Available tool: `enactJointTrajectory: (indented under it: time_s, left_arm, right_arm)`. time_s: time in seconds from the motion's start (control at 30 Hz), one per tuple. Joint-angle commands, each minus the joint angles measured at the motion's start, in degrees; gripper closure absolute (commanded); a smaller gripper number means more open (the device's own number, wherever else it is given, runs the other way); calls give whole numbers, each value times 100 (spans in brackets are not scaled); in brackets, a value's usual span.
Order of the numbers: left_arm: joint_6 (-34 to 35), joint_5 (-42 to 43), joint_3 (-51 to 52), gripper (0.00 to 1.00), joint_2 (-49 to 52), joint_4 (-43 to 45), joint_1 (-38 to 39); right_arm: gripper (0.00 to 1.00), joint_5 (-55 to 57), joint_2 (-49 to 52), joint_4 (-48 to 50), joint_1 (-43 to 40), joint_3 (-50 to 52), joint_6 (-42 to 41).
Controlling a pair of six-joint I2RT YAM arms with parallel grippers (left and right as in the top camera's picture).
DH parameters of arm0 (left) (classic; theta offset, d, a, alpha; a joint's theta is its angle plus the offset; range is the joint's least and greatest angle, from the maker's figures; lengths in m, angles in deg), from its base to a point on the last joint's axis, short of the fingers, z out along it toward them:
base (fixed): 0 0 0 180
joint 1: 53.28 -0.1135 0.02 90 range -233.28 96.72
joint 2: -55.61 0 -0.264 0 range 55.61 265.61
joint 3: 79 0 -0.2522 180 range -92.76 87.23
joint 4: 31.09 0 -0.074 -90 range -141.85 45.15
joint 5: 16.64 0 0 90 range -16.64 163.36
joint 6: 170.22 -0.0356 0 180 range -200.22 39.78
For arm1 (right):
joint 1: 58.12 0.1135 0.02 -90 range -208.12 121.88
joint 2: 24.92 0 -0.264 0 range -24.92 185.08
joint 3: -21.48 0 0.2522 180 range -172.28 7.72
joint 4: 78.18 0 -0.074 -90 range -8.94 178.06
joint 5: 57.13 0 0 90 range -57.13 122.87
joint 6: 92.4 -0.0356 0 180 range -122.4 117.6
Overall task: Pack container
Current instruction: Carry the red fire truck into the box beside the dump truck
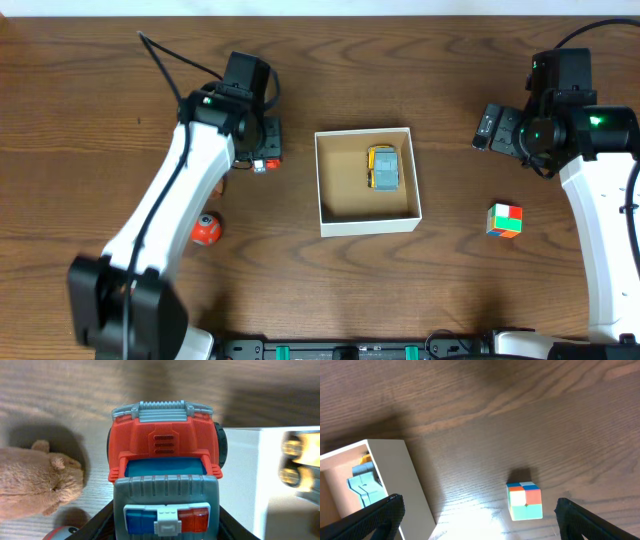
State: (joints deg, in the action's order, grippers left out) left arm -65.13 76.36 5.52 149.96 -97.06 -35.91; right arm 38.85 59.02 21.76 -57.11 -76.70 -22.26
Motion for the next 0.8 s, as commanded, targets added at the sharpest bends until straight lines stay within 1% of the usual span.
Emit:
enactJointTrajectory:
  time_s: [0.0, 0.17, 0.33, 0.4, 0.57, 0.77]
  left_arm:
    - [26, -61, -170, 94, -422, 37, 319]
    - [83, -61, -173, 94, -831, 393, 1115]
    - [739, -66, -168, 94, -721, 774, 1902]
    - [977, -90, -168, 94, -597, 800, 2072]
    - [1397, -85, -166, 94, -144, 710, 2188]
    - [1410, -85, -166, 94, 378, 833, 2188]
  right_arm:
    - [1, 7, 13, -20, -26, -11, 87]
    - [1, 7, 13, -31, -26, -11, 87]
    - [1, 4, 13, -37, -26, -11, 87]
    - [1, 4, 13, -46, -26, -11, 87]
    - [1, 7, 13, -90, -26, -11, 133]
    - [1, 4, 13, -96, -26, -11, 133]
